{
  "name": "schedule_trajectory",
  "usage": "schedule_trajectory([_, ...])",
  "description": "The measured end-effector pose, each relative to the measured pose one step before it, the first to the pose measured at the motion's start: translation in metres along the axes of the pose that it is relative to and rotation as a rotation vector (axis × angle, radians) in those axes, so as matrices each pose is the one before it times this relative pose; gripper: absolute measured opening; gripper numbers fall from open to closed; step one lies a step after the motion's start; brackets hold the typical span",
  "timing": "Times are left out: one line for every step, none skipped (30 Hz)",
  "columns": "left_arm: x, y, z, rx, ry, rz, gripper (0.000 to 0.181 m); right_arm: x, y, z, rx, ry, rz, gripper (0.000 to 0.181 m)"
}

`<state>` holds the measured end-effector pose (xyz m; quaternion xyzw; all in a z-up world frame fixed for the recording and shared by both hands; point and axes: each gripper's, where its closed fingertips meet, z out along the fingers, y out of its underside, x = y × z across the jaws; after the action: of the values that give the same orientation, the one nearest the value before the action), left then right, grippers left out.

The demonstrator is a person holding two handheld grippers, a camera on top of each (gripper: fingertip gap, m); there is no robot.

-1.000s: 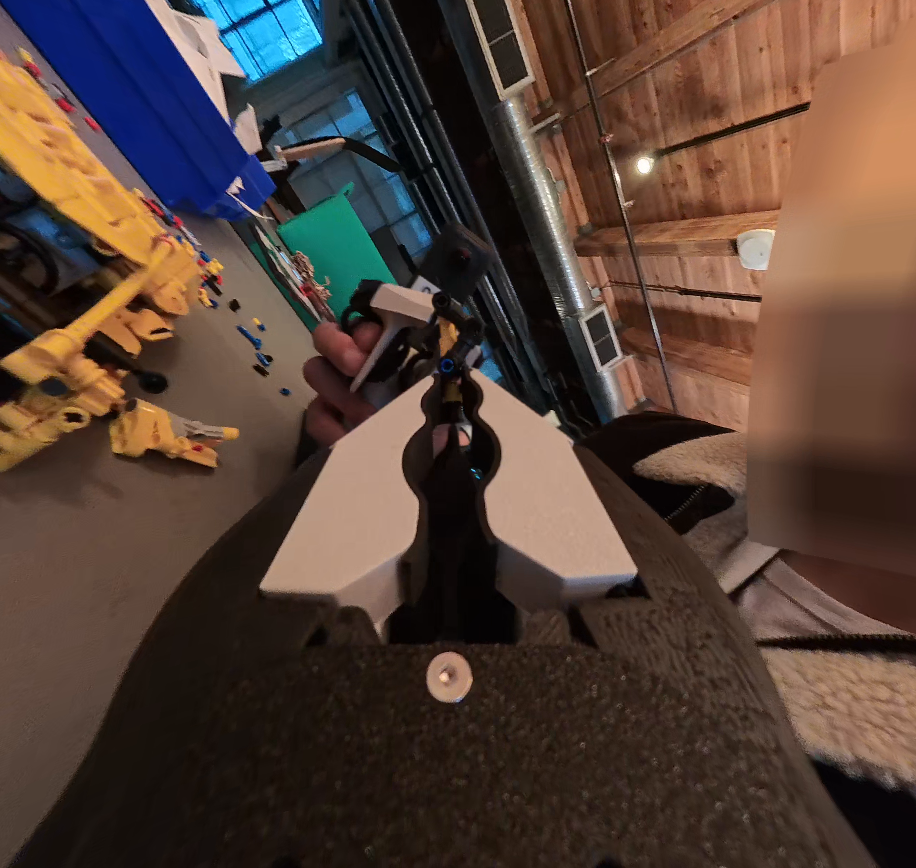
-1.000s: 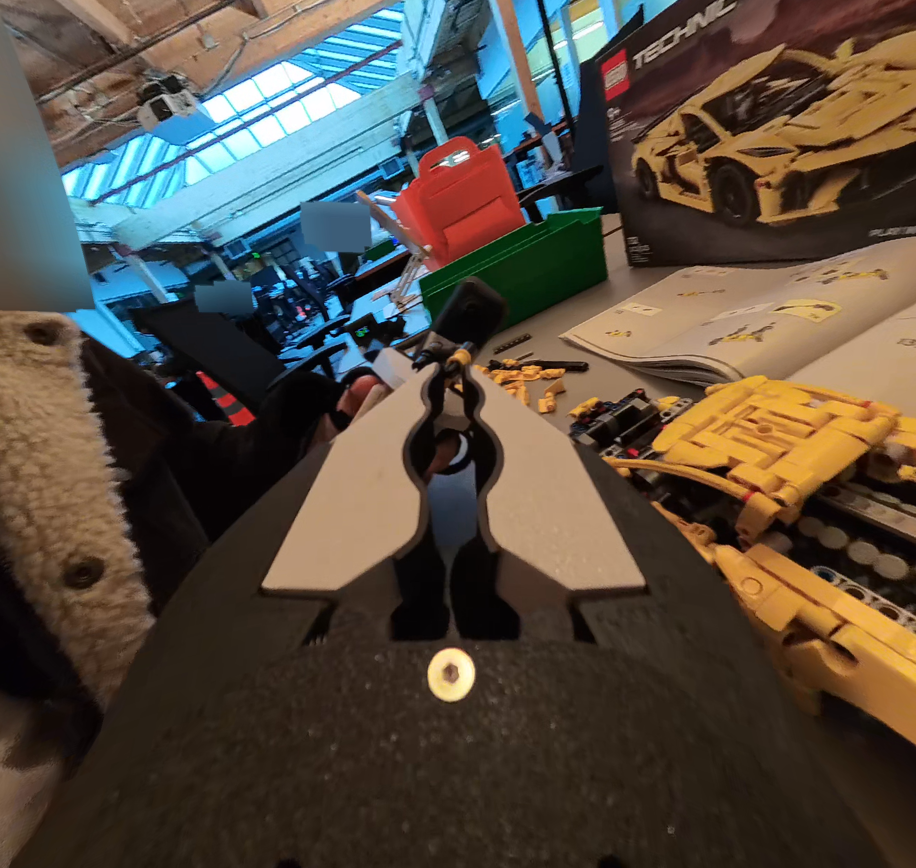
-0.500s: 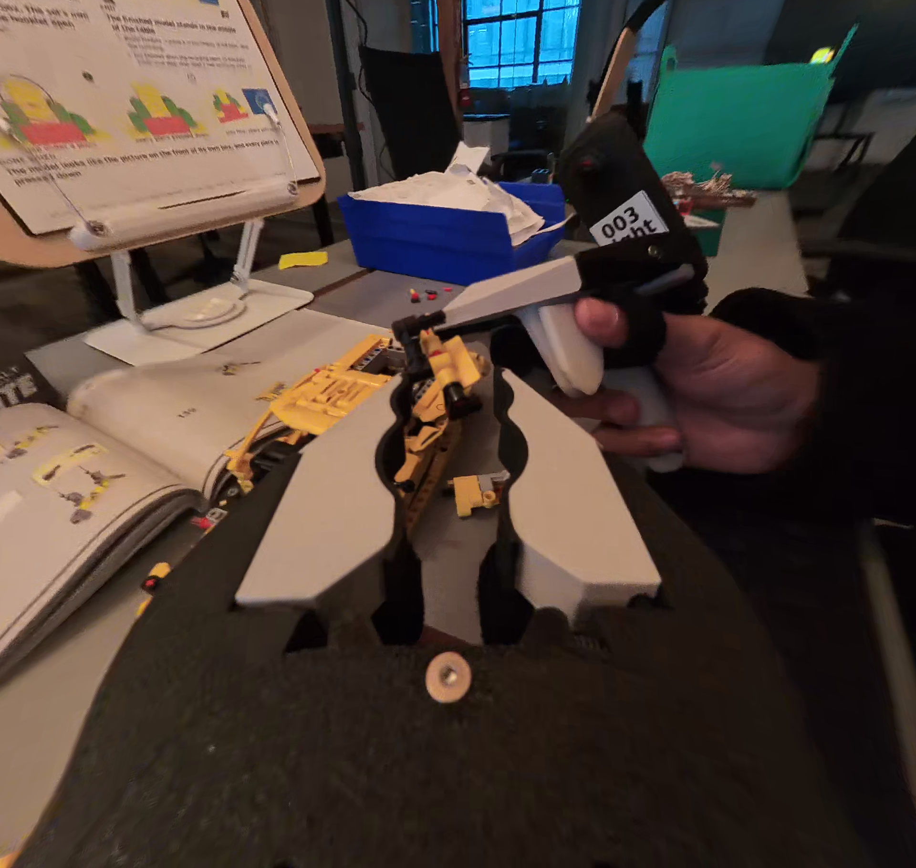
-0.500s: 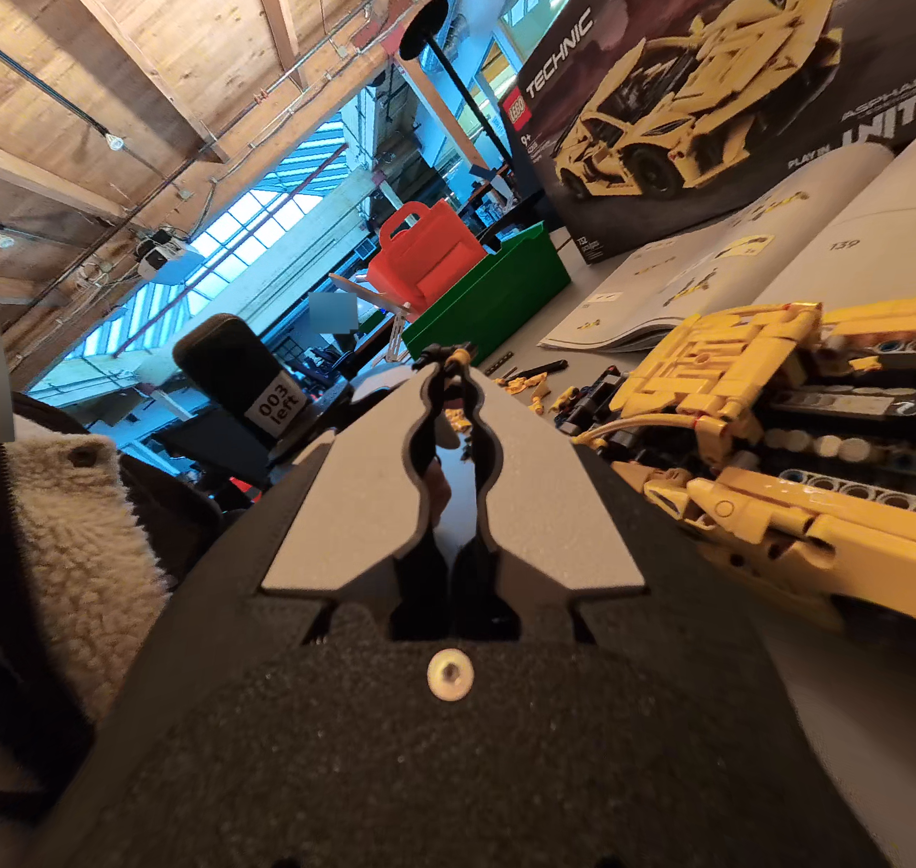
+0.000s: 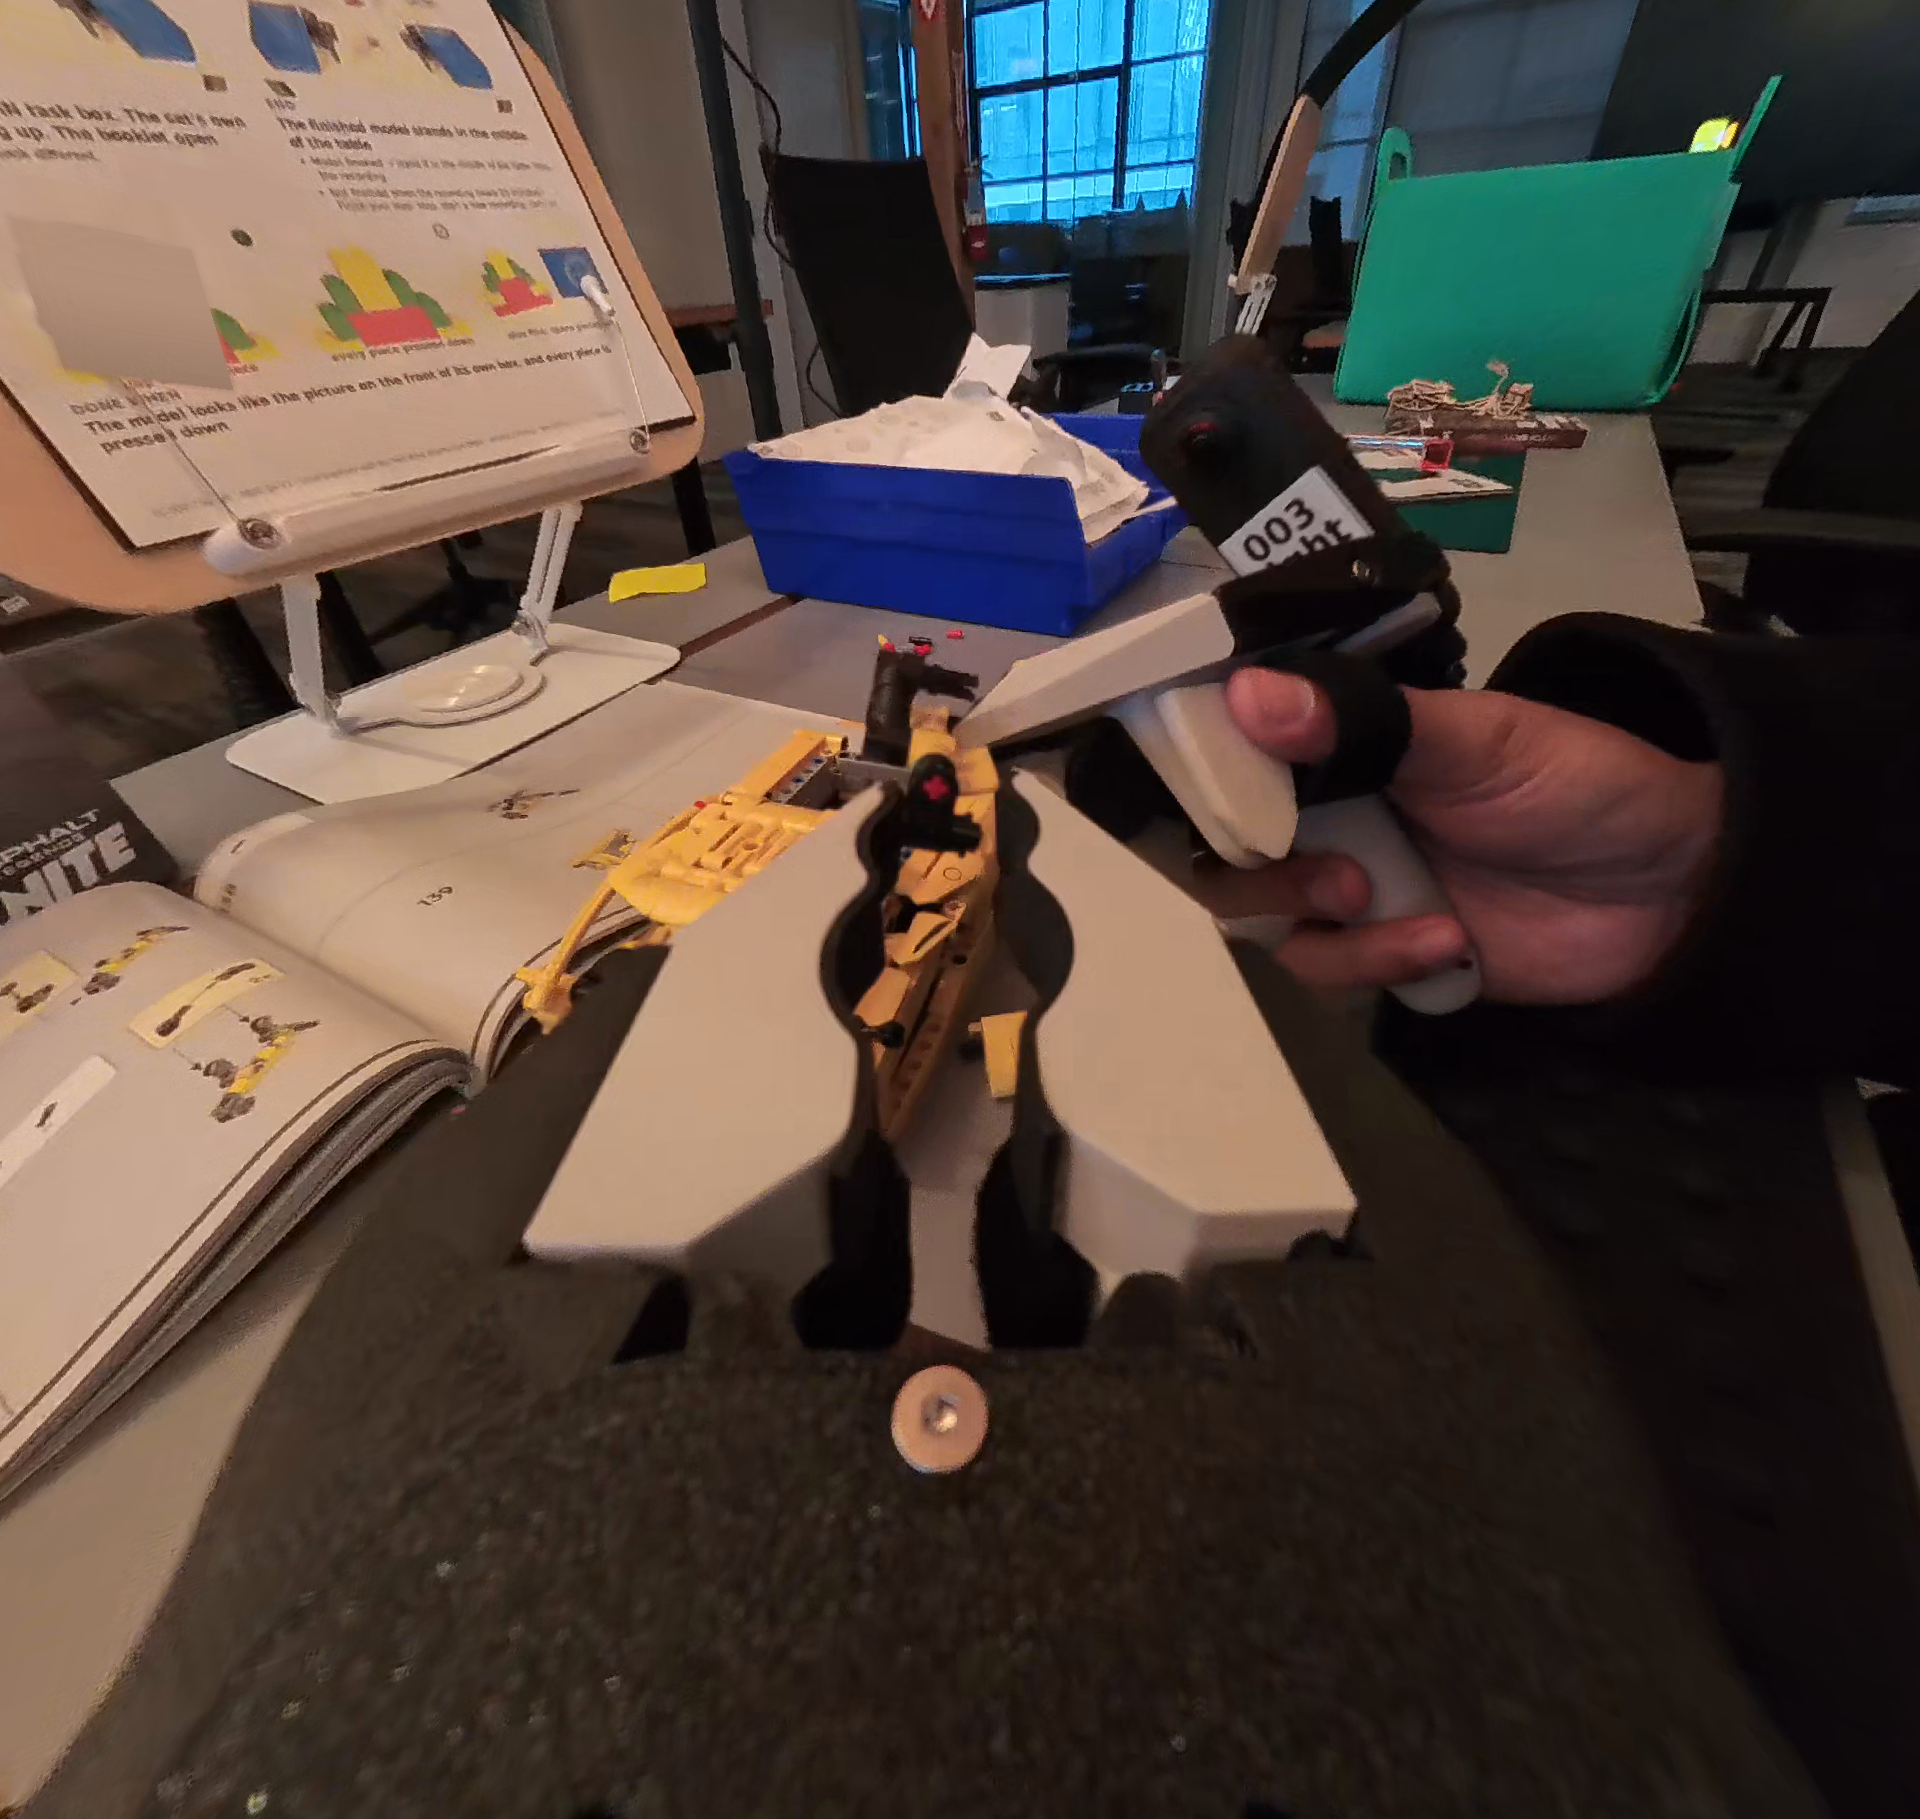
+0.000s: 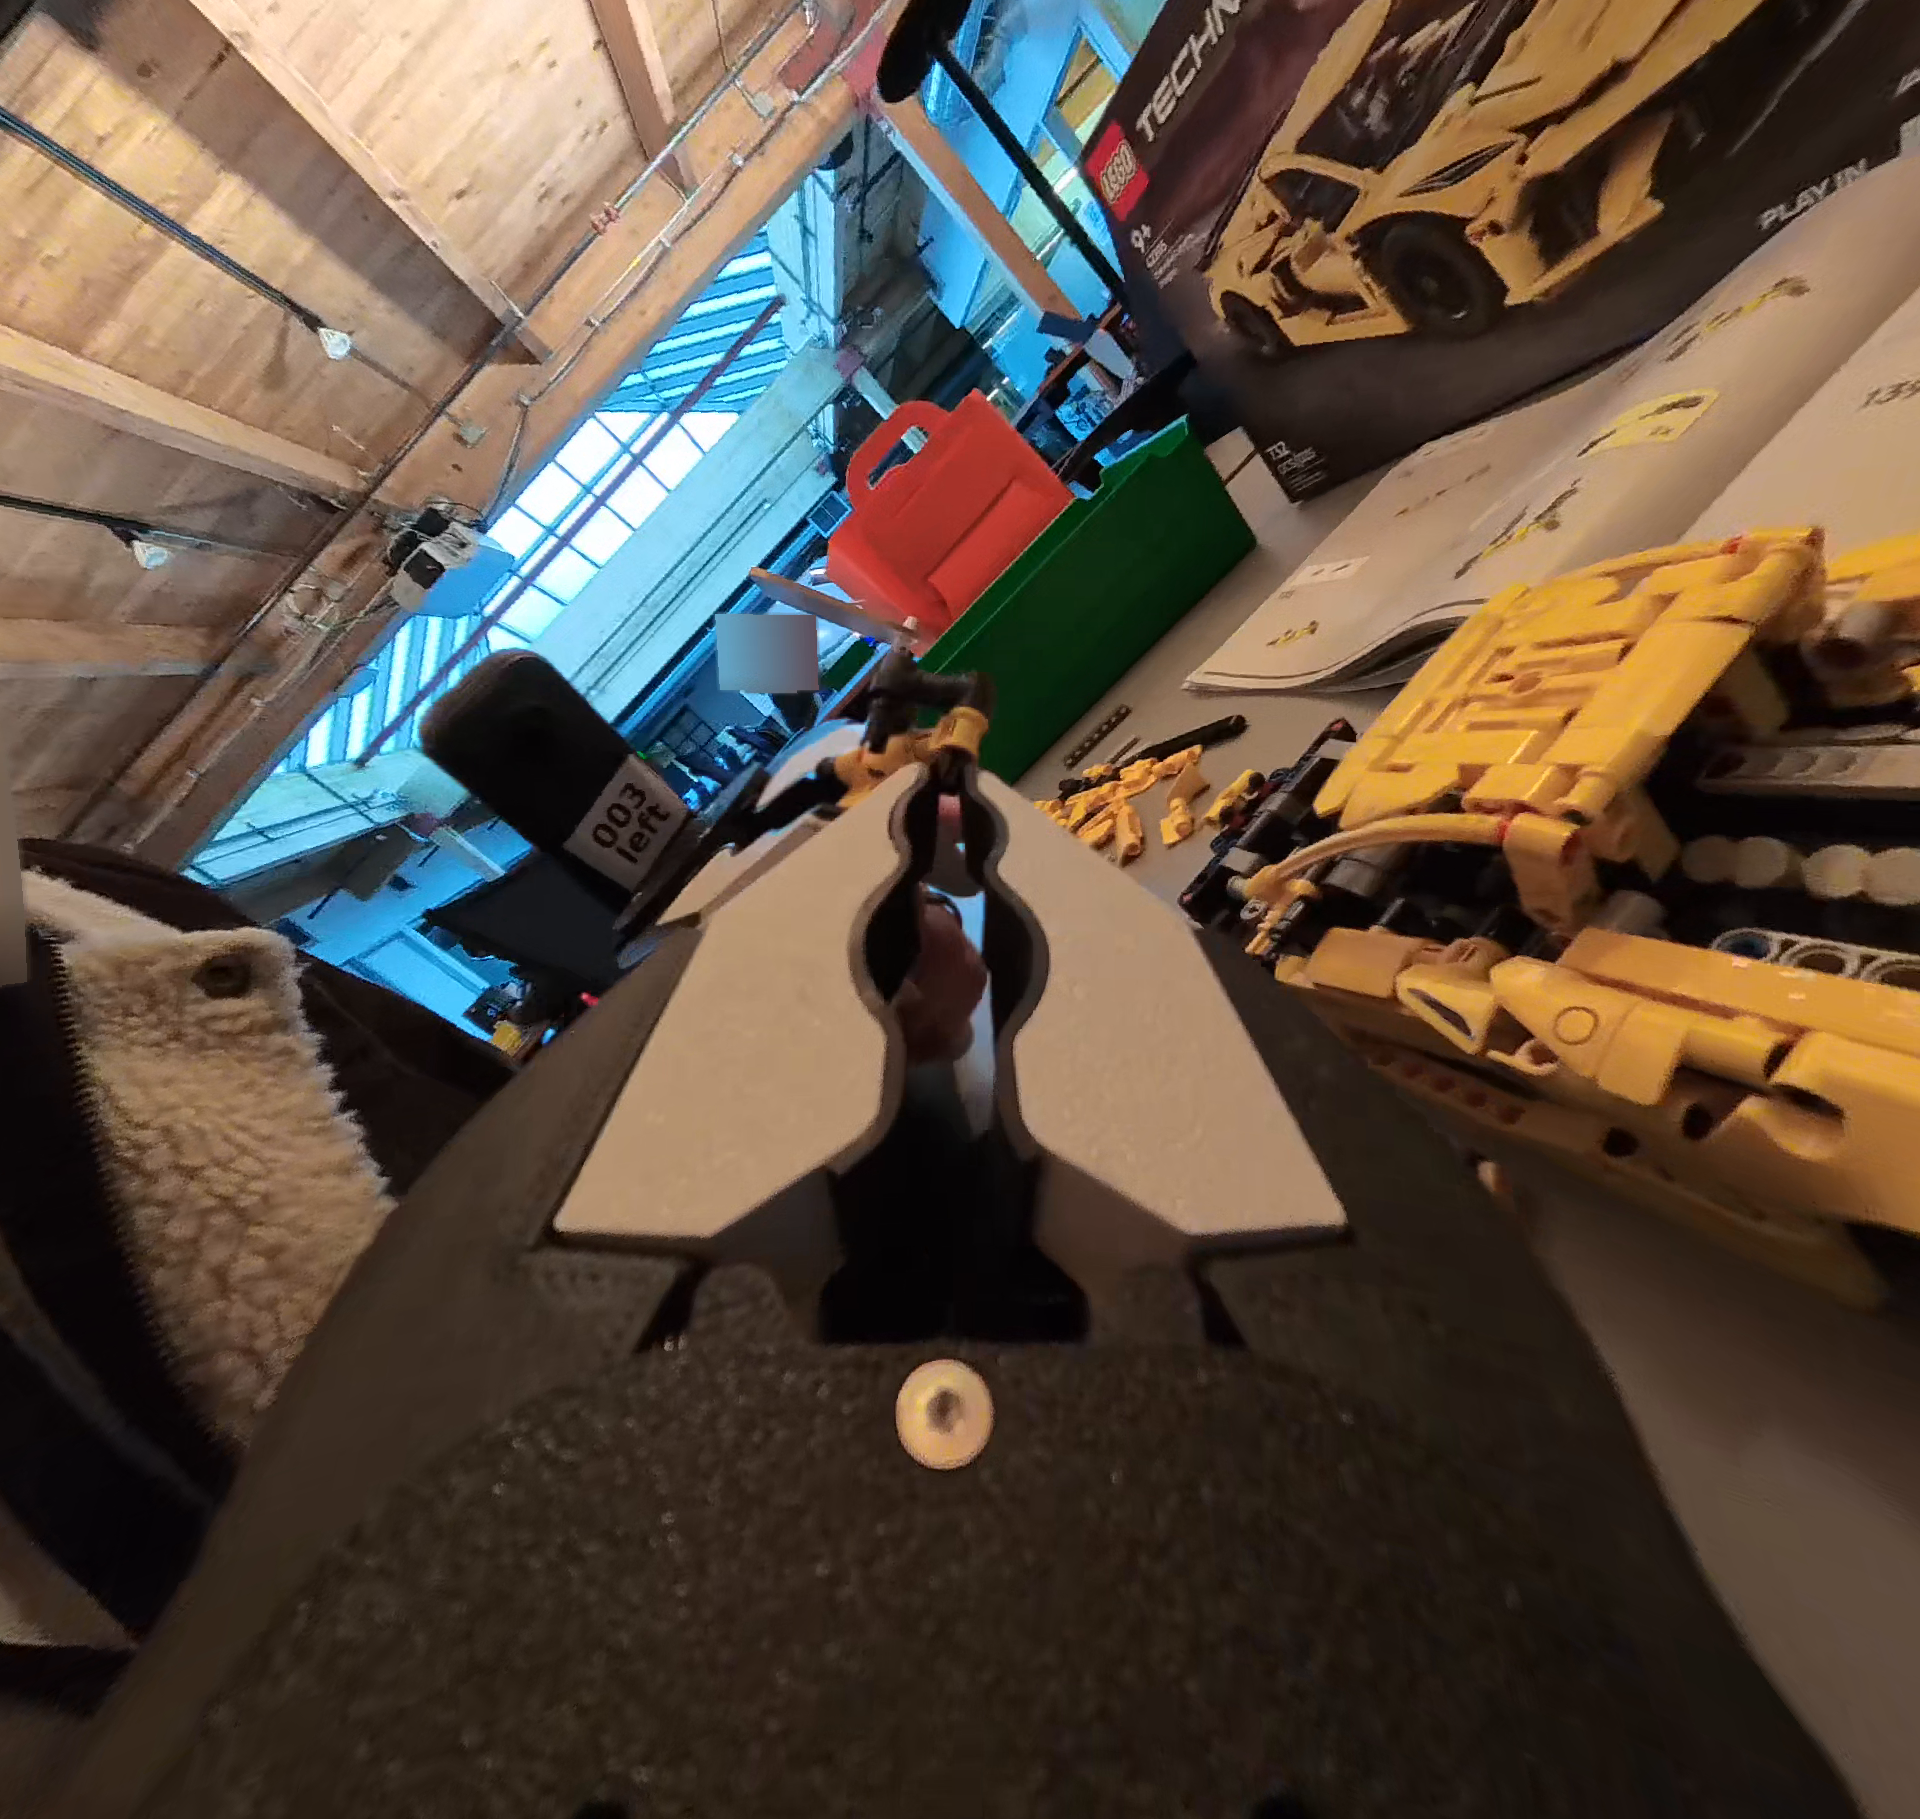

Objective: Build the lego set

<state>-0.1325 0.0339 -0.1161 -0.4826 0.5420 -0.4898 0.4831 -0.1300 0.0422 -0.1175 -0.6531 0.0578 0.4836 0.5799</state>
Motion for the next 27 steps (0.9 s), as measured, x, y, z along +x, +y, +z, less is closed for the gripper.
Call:
schedule_trajectory([0.00058, -0.00048, -0.00049, 0.0029, 0.0028, 0.0007, 0.017, -0.00089, 0.00025, 0.00015, -0.0003, -0.0067, 0.003, 0.003])
schedule_trajectory([0.00057, -0.00098, -0.00058, 0.0054, 0.0057, -0.0047, 0.017, -0.00075, 0.00029, 0.00013, -0.0026, -0.0079, 0.0069, 0.003])
schedule_trajectory([0.00022, 0.00022, -0.00018, 0.0004, 0.0063, -0.0116, 0.017, 0.00072, 0.00064, -0.00002, -0.0045, 0.0013, 0.0031, 0.003])
schedule_trajectory([0.00016, 0.00083, 0.00021, -0.0036, 0.0073, -0.0138, 0.017, 0.00043, 0.00006, -0.00016, -0.0019, 0.0031, -0.0013, 0.003])
schedule_trajectory([0.00059, 0.00023, -0.00004, -0.0001, 0.0087, -0.0125, 0.017, -0.00025, -0.00032, -0.00024, 0.0, 0.0017, -0.0052, 0.003])
schedule_trajectory([0.00022, 0.00002, 0.00011, 0.0013, 0.0041, -0.0078, 0.017, 0.0003, -0.00004, -0.00012, -0.0023, 0.0072, -0.009, 0.003])
schedule_trajectory([-0.00013, 0.00015, 0.00012, -0.0012, -0.0011, -0.0007, 0.017, 0.00088, 0.00014, -0.00017, -0.0036, 0.012, -0.0119, 0.003])
schedule_trajectory([0.00012, 0.00061, 0.00051, -0.0039, -0.0023, 0.0054, 0.017, 0.00034, -0.00077, -0.00054, 0.0025, 0.0086, -0.0102, 0.003])
schedule_trajectory([0.00009, 0.00079, 0.00079, -0.0047, -0.0045, 0.0069, 0.017, 0.00043, -0.00092, -0.00057, 0.0038, 0.0064, -0.0064, 0.002])
schedule_trajectory([-0.00024, 0.00109, 0.00109, -0.0065, -0.008, 0.0083, 0.017, 0.00139, -0.0004, -0.00072, 0.0006, 0.0109, -0.0036, 0.002])
schedule_trajectory([-0.00047, 0.00173, 0.00135, -0.0101, -0.0103, 0.0109, 0.018, 0.00157, -0.00072, -0.00063, 0.004, 0.0104, -0.0014, 0.002])
schedule_trajectory([-0.00087, 0.00098, 0.00145, -0.0061, -0.0112, 0.0041, 0.018, 0.00099, -0.00115, -0.00079, 0.0071, 0.0038, 0.0036, 0.002])
schedule_trajectory([-0.00039, -0.00017, 0.00145, -0.0018, -0.0061, -0.0069, 0.018, 0.00059, -0.00112, -0.0007, 0.0068, -0.0003, 0.0075, 0.002])
schedule_trajectory([0.00025, -0.00052, 0.00106, -0.0003, 0.003, -0.0159, 0.018, 0.00025, -0.00089, -0.00051, 0.0061, -0.0052, 0.0135, 0.002])
schedule_trajectory([0.00018, -0.00138, 0.0004, 0.007, 0.0062, -0.0261, 0.017, -0.00063, -0.0004, -0.0003, 0.0033, -0.0114, 0.0166, 0.002])
schedule_trajectory([-0.00007, -0.00231, -0.00007, 0.0156, 0.0076, -0.0348, 0.017, -0.00042, 0.00017, -0.00005, -0.0002, -0.0077, 0.0086, 0.002])
schedule_trajectory([-0.0004, -0.00187, -0.0003, 0.0133, 0.009, -0.0385, 0.018, -0.00036, 0.00062, 0.00015, -0.002, -0.0024, 0.0023, 0.002])
schedule_trajectory([0.0, -0.00139, -0.00043, 0.0091, 0.0129, -0.0365, 0.018, -0.00072, 0.00032, 0.00017, -0.0022, -0.0014, -0.0038, 0.003])
schedule_trajectory([-0.00002, -0.00163, -0.00061, 0.0114, 0.0131, -0.034, 0.017, -0.00074, 0.00069, 0.00024, -0.0048, 0.0012, -0.0078, 0.003])
schedule_trajectory([-0.00007, -0.00124, -0.0005, 0.0105, 0.013, -0.0316, 0.017, -0.00044, 0.00064, 0.00036, -0.0036, 0.003, -0.0081, 0.003])
schedule_trajectory([0.00051, -0.00069, -0.00009, 0.0062, 0.0146, -0.0293, 0.017, -0.00001, 0.0004, 0.00006, -0.002, 0.0039, -0.0055, 0.003])
schedule_trajectory([0.00049, 0.00002, 0.00027, 0.0021, 0.0109, -0.028, 0.017, 0.00011, -0.00007, -0.00024, -0.0002, 0.003, -0.0029, 0.003])
schedule_trajectory([0.00062, -0.00059, 0.00054, 0.005, 0.008, -0.0252, 0.017, -0.00026, -0.0004, -0.00026, 0.0016, 0.0014, -0.0041, 0.002])
schedule_trajectory([0.00118, -0.00082, 0.00093, 0.0085, 0.0065, -0.0214, 0.018, -0.00002, -0.00085, -0.00046, 0.0027, 0.006, -0.0093, 0.002])
schedule_trajectory([0.00092, -0.00011, 0.00142, 0.0052, 0.0032, -0.0224, 0.018, 0.00066, -0.0018, -0.00111, 0.0075, 0.0173, -0.0205, 0.002])
schedule_trajectory([0.00124, 0.00114, 0.00223, 0.0014, 0.0051, -0.0279, 0.018, 0.00072, -0.0029, -0.00193, 0.0128, 0.0226, -0.0305, 0.002])
schedule_trajectory([0.00166, 0.00065, 0.00224, 0.0052, 0.0104, -0.0365, 0.018, 0.00026, -0.00324, -0.00197, 0.0147, 0.0207, -0.0328, 0.002])
